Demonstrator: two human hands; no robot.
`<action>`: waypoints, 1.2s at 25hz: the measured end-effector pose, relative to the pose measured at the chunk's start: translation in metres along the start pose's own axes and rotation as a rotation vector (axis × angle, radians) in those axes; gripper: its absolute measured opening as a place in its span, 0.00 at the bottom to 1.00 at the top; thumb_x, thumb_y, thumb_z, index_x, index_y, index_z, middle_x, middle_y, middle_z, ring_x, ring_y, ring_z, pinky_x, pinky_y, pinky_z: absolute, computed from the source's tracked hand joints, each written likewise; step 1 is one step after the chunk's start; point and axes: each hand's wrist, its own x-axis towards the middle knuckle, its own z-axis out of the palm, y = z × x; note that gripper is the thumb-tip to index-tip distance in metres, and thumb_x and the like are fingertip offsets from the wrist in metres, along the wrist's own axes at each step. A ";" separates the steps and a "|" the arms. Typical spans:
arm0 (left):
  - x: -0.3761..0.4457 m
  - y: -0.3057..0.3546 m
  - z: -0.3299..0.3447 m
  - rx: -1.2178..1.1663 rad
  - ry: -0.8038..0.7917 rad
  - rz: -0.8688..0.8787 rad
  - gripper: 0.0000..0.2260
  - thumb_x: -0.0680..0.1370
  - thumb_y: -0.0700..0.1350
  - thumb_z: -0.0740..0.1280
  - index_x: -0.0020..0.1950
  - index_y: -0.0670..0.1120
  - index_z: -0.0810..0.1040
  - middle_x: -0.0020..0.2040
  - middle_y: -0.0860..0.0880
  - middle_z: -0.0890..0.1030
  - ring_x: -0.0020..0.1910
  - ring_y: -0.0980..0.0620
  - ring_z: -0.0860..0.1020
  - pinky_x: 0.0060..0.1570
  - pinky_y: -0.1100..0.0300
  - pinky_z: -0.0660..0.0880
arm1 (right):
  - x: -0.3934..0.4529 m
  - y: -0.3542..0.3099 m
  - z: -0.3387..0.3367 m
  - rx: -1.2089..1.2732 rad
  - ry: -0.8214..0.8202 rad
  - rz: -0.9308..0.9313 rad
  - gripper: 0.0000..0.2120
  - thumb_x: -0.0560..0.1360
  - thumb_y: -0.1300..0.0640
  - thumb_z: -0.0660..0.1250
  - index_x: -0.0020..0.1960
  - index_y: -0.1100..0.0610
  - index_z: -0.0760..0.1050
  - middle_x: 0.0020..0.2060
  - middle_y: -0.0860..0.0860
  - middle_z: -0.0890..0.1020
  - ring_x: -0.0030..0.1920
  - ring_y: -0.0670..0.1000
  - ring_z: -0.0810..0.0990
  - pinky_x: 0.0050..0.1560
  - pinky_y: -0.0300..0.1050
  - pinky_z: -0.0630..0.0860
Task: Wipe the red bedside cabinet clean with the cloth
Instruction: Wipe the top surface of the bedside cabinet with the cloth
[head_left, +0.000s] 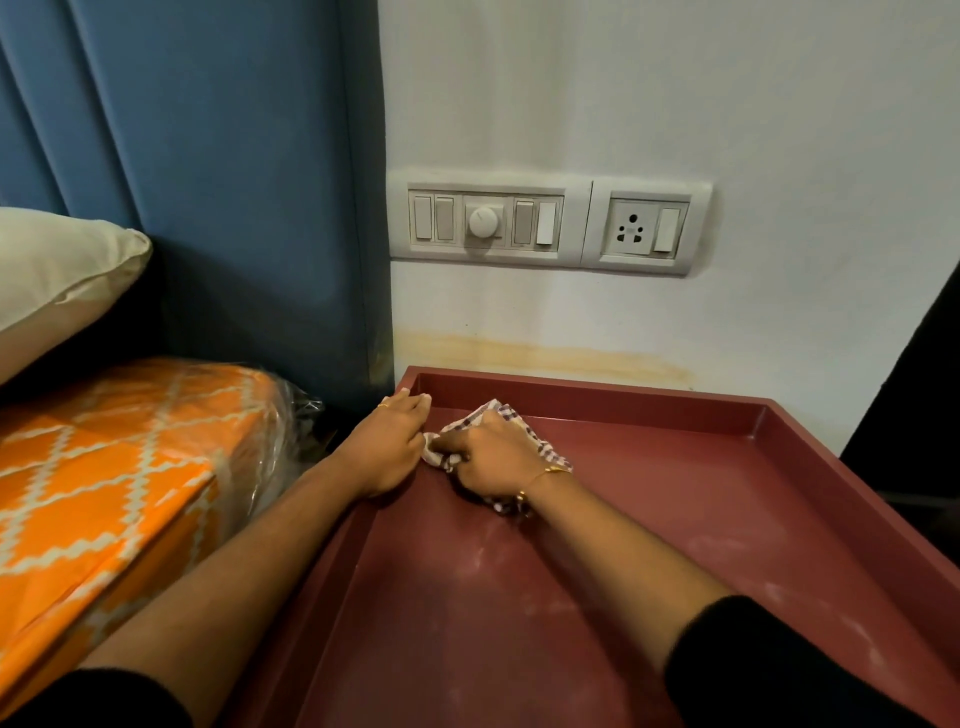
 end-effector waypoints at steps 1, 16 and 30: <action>-0.001 -0.001 0.000 -0.036 0.017 -0.002 0.23 0.81 0.39 0.51 0.76 0.41 0.51 0.77 0.44 0.54 0.77 0.48 0.50 0.73 0.60 0.46 | -0.007 0.008 -0.001 0.026 0.000 -0.006 0.22 0.72 0.50 0.54 0.65 0.42 0.72 0.57 0.60 0.80 0.58 0.60 0.75 0.54 0.49 0.73; 0.001 -0.006 0.001 -0.164 0.081 0.027 0.22 0.79 0.35 0.53 0.74 0.40 0.56 0.75 0.43 0.61 0.74 0.48 0.58 0.68 0.65 0.51 | 0.036 -0.010 -0.002 -0.118 0.007 0.165 0.16 0.77 0.54 0.57 0.64 0.51 0.72 0.59 0.56 0.78 0.66 0.58 0.66 0.59 0.56 0.69; 0.001 -0.003 -0.001 -0.086 0.049 0.002 0.20 0.80 0.38 0.53 0.73 0.39 0.59 0.74 0.42 0.63 0.73 0.47 0.60 0.70 0.62 0.54 | 0.020 0.012 -0.005 -0.061 0.026 0.120 0.19 0.76 0.53 0.58 0.66 0.42 0.72 0.63 0.57 0.77 0.65 0.59 0.71 0.61 0.50 0.71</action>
